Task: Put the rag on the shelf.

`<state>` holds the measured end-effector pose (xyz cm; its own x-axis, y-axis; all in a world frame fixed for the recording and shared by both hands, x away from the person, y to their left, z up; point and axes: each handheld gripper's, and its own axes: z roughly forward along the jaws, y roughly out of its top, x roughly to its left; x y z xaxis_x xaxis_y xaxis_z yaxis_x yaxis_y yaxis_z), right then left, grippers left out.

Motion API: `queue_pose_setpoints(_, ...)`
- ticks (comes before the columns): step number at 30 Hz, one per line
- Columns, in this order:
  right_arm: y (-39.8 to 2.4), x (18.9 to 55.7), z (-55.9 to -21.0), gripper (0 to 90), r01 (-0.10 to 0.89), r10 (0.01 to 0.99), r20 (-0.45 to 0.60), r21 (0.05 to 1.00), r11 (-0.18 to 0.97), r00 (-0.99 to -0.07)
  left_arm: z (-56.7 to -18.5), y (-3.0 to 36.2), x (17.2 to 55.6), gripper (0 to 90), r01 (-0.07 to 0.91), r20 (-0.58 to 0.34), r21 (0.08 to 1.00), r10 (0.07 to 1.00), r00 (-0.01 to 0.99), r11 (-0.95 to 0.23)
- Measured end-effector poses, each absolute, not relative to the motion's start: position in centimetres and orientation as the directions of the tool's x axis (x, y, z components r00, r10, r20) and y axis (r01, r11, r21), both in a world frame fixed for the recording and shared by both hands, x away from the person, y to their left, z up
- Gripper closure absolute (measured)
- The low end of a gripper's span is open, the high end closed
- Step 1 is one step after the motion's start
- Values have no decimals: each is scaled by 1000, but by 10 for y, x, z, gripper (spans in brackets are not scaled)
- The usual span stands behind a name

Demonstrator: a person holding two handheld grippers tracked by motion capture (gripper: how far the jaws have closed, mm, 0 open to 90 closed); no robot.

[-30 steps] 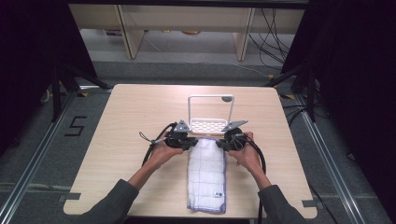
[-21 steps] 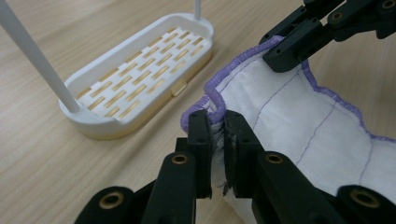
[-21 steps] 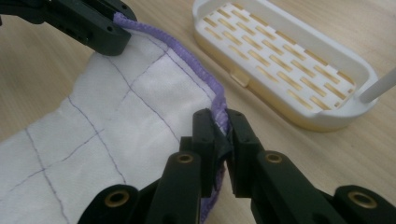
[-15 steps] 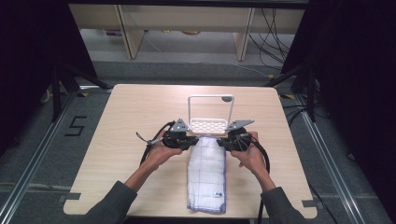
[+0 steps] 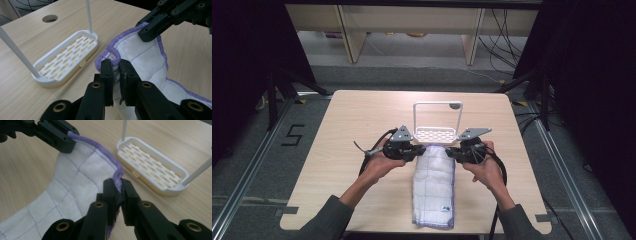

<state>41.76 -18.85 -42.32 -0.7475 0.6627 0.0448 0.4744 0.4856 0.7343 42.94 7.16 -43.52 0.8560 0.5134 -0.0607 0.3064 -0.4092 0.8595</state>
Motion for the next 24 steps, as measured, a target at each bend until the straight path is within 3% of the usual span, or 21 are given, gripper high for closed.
queue_pose_setpoints(24,-190,406,-401,839,415,636,23,776,476,-772,-411,80,422,816,269,-40,872,490,871,-408)
